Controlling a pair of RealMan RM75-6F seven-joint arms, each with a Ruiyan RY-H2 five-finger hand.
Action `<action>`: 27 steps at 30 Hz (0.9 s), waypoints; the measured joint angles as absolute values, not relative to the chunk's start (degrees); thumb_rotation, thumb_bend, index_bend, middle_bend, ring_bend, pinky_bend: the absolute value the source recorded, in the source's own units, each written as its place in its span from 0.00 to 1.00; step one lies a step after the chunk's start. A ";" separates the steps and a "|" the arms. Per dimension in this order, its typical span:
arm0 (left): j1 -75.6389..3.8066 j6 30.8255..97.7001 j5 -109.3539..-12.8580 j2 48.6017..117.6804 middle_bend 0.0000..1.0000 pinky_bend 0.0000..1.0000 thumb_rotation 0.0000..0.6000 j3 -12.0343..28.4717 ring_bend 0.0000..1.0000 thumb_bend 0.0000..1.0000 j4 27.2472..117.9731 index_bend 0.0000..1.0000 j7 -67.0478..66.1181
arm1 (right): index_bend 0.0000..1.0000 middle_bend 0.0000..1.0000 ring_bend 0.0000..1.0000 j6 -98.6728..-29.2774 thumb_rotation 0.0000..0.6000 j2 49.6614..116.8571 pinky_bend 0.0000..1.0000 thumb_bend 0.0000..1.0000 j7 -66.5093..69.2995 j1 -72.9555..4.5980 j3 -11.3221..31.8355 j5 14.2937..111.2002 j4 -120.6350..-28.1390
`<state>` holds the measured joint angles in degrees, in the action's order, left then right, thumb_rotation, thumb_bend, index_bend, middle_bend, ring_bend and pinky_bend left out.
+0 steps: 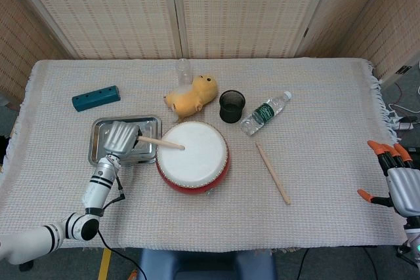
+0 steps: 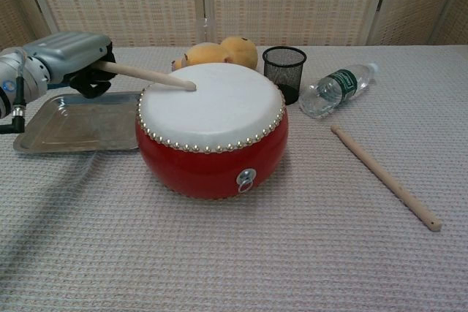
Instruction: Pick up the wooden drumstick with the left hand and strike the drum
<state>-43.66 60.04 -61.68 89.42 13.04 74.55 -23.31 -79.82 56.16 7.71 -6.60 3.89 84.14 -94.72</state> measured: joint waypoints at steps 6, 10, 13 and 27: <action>-42.84 59.19 -58.36 87.35 1.00 1.00 1.00 17.35 1.00 0.83 78.62 1.00 -14.15 | 0.07 0.10 0.00 -79.69 1.00 56.24 0.00 0.02 7.80 -6.68 3.82 84.31 -94.69; -42.59 58.94 -56.81 86.53 1.00 1.00 1.00 19.31 1.00 0.83 78.82 1.00 -11.76 | 0.07 0.10 0.00 -79.66 1.00 56.26 0.00 0.02 7.81 -6.68 3.79 84.30 -94.65; -42.72 57.96 -55.56 87.27 1.00 1.00 1.00 19.85 1.00 0.83 76.60 1.00 -11.05 | 0.07 0.10 0.00 -79.51 1.00 56.27 0.00 0.02 7.92 -6.68 3.74 84.23 -94.54; -45.19 49.19 -51.42 95.68 1.00 1.00 1.00 18.11 1.00 0.82 52.66 1.00 -8.73 | 0.07 0.10 0.00 -78.78 1.00 56.63 0.00 0.02 7.91 -7.06 3.69 84.08 -94.25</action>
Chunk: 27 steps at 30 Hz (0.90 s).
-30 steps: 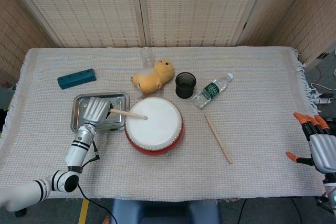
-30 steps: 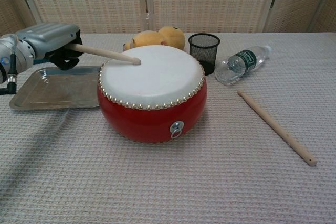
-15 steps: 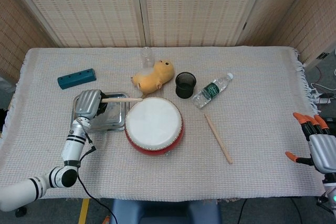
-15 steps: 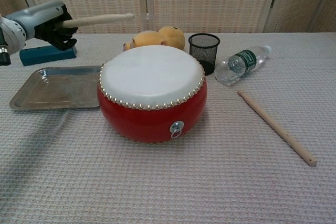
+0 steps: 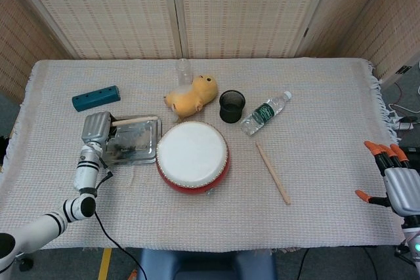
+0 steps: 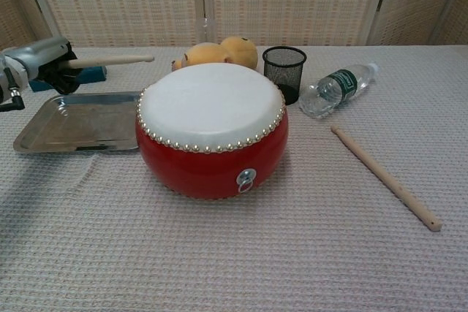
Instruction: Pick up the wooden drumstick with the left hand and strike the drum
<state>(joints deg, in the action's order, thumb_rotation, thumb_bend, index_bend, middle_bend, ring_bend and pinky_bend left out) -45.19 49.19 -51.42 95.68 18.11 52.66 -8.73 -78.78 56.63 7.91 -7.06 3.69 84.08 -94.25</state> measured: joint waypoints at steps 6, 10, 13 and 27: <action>-47.31 46.73 -54.16 98.79 1.00 1.00 1.00 16.90 0.98 0.82 45.62 1.00 -8.76 | 0.07 0.10 0.00 -78.94 1.00 56.64 0.00 0.02 7.73 -6.98 3.72 83.93 -94.43; -48.51 44.71 -54.80 100.41 1.00 1.00 1.00 16.84 0.97 0.81 41.97 1.00 -8.71 | 0.07 0.10 0.00 -79.07 1.00 56.62 0.00 0.02 7.84 -6.79 3.72 83.67 -94.32; -49.02 43.77 -55.51 101.35 1.00 1.00 1.00 16.60 0.95 0.81 40.37 1.00 -9.05 | 0.07 0.10 0.00 -78.95 1.00 56.73 0.00 0.02 7.96 -6.87 3.76 83.65 -94.17; -48.50 43.79 -56.44 99.84 0.42 0.46 1.00 16.45 0.30 0.75 44.17 0.41 -11.38 | 0.07 0.10 0.00 -79.40 1.00 57.13 0.00 0.02 8.49 -6.80 3.82 83.97 -93.57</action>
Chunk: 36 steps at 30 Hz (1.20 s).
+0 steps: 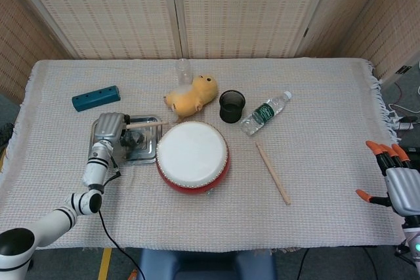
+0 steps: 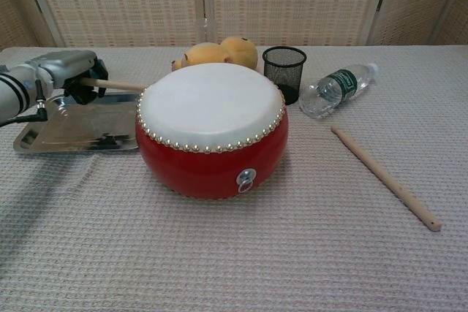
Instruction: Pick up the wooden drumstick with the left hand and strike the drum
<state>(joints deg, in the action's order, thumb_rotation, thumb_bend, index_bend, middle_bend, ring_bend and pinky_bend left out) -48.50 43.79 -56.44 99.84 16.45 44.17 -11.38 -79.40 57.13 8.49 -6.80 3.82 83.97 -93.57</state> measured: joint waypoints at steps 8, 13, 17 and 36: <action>-48.48 42.38 -54.78 98.69 0.13 0.18 1.00 16.88 0.04 0.58 46.58 0.13 -13.05 | 0.07 0.10 0.00 -79.82 1.00 57.15 0.00 0.02 8.77 -6.63 3.89 84.06 -93.42; -48.50 42.31 -53.88 98.34 0.04 0.10 1.00 17.07 0.00 0.41 47.19 0.03 -14.03 | 0.07 0.10 0.00 -80.02 1.00 57.26 0.00 0.02 8.86 -6.61 3.96 84.14 -93.28; -48.50 42.16 -53.15 98.10 0.00 0.06 1.00 17.39 0.00 0.32 47.55 0.00 -14.18 | 0.07 0.10 0.00 -80.26 1.00 57.32 0.00 0.02 8.93 -6.55 4.00 84.26 -93.19; -47.90 44.51 -52.22 96.38 0.01 0.02 1.00 18.74 0.00 0.23 50.98 0.02 -12.44 | 0.07 0.10 0.00 -81.13 1.00 56.93 0.00 0.02 9.28 -6.08 4.09 84.41 -93.57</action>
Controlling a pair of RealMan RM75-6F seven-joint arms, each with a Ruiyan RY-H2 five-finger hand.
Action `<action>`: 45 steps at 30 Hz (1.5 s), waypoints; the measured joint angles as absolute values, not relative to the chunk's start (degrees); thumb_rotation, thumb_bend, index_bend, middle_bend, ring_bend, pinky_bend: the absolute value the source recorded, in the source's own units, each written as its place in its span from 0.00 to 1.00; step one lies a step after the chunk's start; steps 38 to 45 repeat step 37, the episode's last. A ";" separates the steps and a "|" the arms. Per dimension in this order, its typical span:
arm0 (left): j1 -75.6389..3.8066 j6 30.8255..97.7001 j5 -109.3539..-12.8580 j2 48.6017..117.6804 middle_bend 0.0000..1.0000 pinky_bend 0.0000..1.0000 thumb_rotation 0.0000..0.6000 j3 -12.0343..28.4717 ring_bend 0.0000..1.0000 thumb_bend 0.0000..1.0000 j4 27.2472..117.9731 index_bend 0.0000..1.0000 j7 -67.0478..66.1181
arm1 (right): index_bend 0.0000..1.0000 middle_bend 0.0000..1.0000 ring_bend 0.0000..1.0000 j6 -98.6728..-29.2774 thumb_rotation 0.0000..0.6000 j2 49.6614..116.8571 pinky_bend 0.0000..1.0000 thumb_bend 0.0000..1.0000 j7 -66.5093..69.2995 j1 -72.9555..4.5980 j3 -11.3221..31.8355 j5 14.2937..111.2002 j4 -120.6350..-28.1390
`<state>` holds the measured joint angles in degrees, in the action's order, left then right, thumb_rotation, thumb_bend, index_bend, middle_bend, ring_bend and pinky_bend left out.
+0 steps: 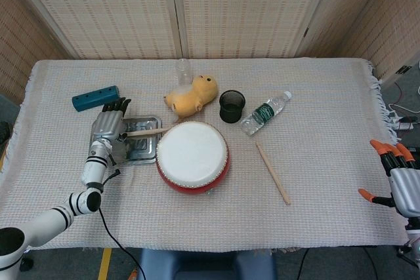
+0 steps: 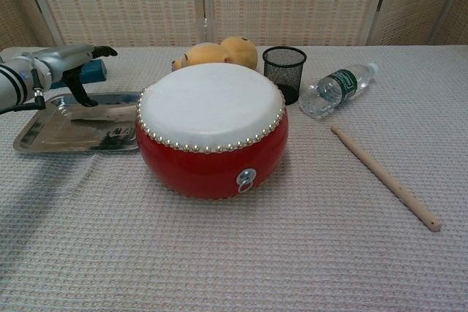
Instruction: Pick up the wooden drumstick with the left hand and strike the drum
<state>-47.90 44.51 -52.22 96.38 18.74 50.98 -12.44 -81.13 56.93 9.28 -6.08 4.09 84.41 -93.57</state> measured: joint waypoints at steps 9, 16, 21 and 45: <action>-42.57 52.19 -54.20 89.88 0.14 0.09 1.00 20.03 0.01 0.36 62.09 0.20 -7.10 | 0.07 0.10 0.00 -81.02 1.00 56.71 0.00 0.02 11.06 -6.09 4.28 84.30 -93.35; -35.47 63.60 -58.68 84.46 0.17 0.10 1.00 18.09 0.03 0.38 70.09 0.25 -6.14 | 0.07 0.10 0.00 -80.41 1.00 57.32 0.00 0.02 13.60 -6.28 4.15 84.47 -92.09; -28.36 72.68 -62.90 80.17 0.21 0.10 1.00 14.10 0.07 0.38 76.81 0.29 -7.57 | 0.07 0.10 0.00 -79.89 1.00 57.24 0.00 0.02 16.59 -6.40 3.70 85.34 -91.17; -11.56 91.55 -76.25 71.31 0.19 0.09 1.00 3.38 0.08 0.38 91.86 0.29 -9.80 | 0.07 0.10 0.00 -84.45 1.00 61.32 0.00 0.02 15.04 -4.87 1.75 90.03 -89.11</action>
